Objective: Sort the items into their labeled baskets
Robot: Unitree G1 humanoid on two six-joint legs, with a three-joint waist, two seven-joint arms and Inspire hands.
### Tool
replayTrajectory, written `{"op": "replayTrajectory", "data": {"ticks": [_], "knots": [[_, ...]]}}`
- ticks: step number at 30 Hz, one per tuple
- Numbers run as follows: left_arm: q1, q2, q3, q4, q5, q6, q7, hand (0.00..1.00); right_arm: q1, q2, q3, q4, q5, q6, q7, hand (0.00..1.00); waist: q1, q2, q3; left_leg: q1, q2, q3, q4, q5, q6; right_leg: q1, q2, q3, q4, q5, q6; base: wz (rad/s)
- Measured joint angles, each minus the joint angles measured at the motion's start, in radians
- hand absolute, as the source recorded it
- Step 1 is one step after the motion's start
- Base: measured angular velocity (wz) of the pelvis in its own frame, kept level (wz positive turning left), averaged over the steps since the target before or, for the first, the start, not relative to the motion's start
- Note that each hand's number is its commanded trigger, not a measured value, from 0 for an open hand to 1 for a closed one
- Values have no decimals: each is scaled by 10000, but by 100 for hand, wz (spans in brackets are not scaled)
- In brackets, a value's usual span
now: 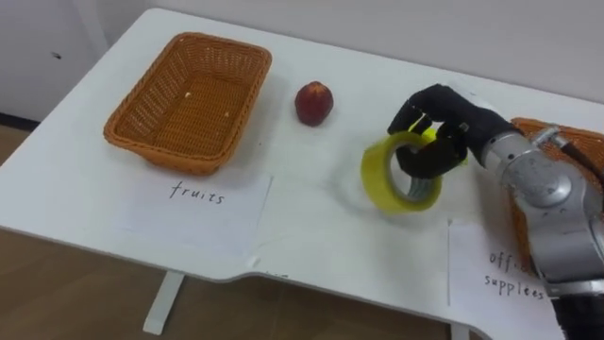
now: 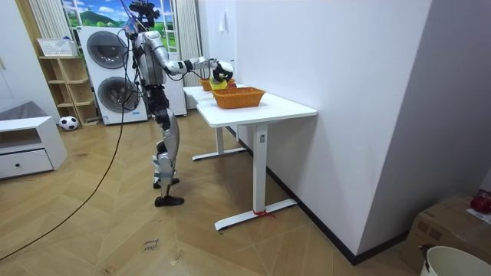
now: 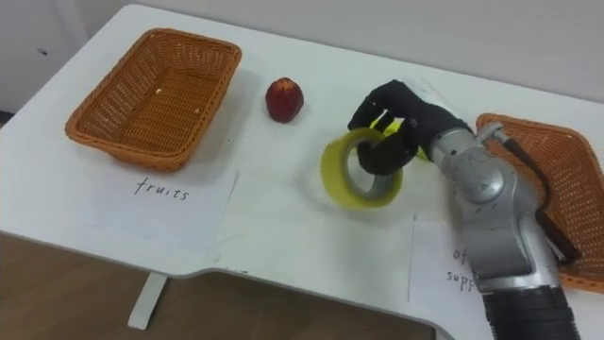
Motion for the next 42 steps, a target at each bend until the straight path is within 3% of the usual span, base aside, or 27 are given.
{"op": "replayTrajectory", "data": {"ticks": [16, 27, 37, 42], "knots": [[162, -44, 892, 321, 15, 1, -177, 0, 2, -381, -1559, -17, 83, -19, -619, 100, -719, 1, 6, 179, 95, 295, -63, -14, -20, -55, 151, 815, 6, 1, 0, -7], [164, -102, 1043, 317, 34, 5, -286, 0, 131, -480, -2028, 60, 625, 2, -1100, 100, -984, -25, -1, 226, 106, 354, -185, -17, -23, -162, 164, 864, 33, 1, 0, -4], [345, 21, 1089, 46, 47, 8, -330, 0, 131, -1140, -2093, 958, 1667, 19, -1774, 100, -1074, -163, -11, 264, 113, 568, -160, -16, -23, -220, 161, 1047, 31, 1, 0, -6], [391, 60, 1089, 45, 23, 25, -103, 0, 138, -1161, -2094, 1218, 1853, 32, -2058, 100, -1242, -158, -12, 275, 138, 578, -174, -21, -31, -226, 190, 1056, 36, 1, -1, 0]]}}
